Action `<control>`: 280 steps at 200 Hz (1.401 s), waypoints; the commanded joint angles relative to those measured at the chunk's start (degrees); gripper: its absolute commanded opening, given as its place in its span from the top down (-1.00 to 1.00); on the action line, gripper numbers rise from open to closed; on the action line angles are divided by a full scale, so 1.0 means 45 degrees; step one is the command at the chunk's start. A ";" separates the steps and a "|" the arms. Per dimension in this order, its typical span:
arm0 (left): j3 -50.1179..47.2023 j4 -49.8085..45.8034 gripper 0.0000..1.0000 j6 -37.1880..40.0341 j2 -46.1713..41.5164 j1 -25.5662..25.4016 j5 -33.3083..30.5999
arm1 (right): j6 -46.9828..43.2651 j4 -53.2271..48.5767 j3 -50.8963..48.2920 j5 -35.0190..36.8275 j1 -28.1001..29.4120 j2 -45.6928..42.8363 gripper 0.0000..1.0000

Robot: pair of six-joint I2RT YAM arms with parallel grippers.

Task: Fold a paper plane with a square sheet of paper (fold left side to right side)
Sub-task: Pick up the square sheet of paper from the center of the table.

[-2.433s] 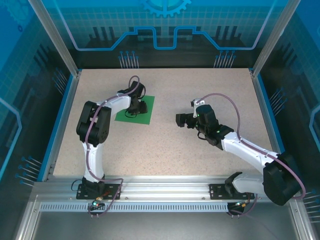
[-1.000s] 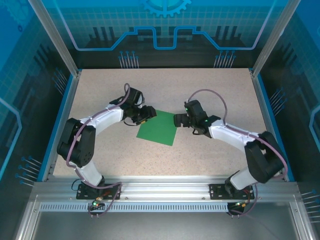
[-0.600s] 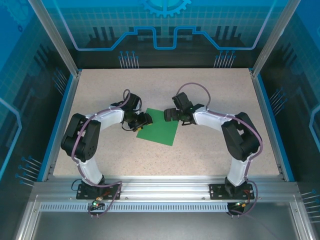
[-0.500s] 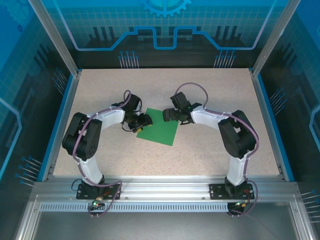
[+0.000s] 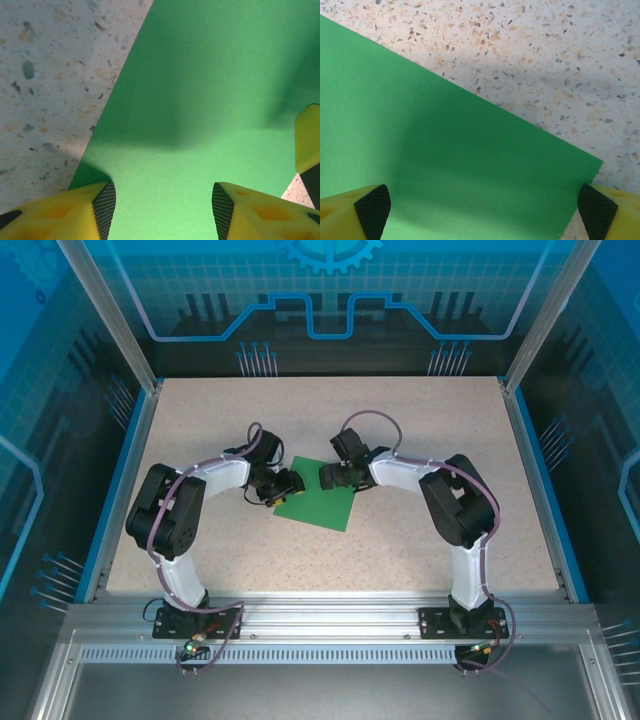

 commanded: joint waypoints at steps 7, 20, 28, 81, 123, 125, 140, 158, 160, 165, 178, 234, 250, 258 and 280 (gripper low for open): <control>-0.0408 -0.0122 -0.14 0.0350 0.0411 -0.0059 0.0212 | 0.0133 -0.0582 0.0270 -0.0608 0.0560 0.0388 -1.00; -0.0426 -0.0031 -0.14 0.0312 0.0404 -0.0059 0.0248 | 0.0151 -0.0626 0.0265 -0.0669 0.0667 0.0295 -1.00; -0.0447 0.0038 -0.13 0.0269 0.0381 -0.0057 0.0308 | 0.0170 -0.0680 0.0255 -0.0698 0.0741 0.0251 -1.00; -0.0575 0.0420 -0.13 0.0219 0.0098 -0.0057 0.0463 | -0.0139 -0.1044 0.0425 -0.1216 0.0911 -0.0120 -0.87; -0.0641 0.0658 -0.13 0.0286 -0.0159 -0.0019 0.0524 | -0.0526 -0.1453 0.0878 -0.2028 0.0913 -0.0126 -0.49; -0.0643 0.0675 -0.13 0.0290 -0.0166 -0.0019 0.0534 | -0.0534 -0.1449 0.0882 -0.2040 0.0916 -0.0121 -0.48; -0.0734 0.0820 -0.13 0.0294 -0.0301 -0.0003 0.0580 | -0.0595 -0.1447 0.0919 -0.2216 0.0902 -0.0160 -0.38; -0.0875 0.1000 -0.14 0.0371 -0.0635 0.0028 0.0592 | -0.0683 -0.1372 0.0908 -0.2537 0.0864 -0.0286 -0.23; -0.0892 0.1019 -0.14 0.0384 -0.0685 0.0036 0.0600 | -0.0695 -0.1345 0.0909 -0.2573 0.0860 -0.0298 -0.21; -0.0931 0.1074 -0.15 0.0417 -0.0798 0.0085 0.0617 | -0.0720 -0.1313 0.0886 -0.2687 0.0841 -0.0335 -0.18; -0.1115 0.1300 -0.22 0.0518 -0.1225 0.0228 0.0724 | -0.0890 -0.1144 0.0827 -0.3155 0.0767 -0.0521 -0.11; -0.2773 0.3489 -0.50 0.0576 -0.3704 0.1297 0.1521 | -0.1631 -0.0201 -0.0045 -0.5419 0.0211 -0.2089 0.26; -0.3413 0.4500 -0.56 0.0387 -0.4613 0.1646 0.1896 | -0.1957 -0.0081 -0.0395 -0.6041 -0.0078 -0.2908 0.29; -0.3730 0.5035 -0.60 0.0296 -0.5096 0.1788 0.2026 | -0.2211 -0.0124 -0.0555 -0.6361 -0.0225 -0.3370 0.30; -0.4378 0.6412 -0.73 0.0220 -0.6564 0.1991 0.2413 | -0.2958 -0.0543 -0.0879 -0.7470 -0.0841 -0.4807 0.31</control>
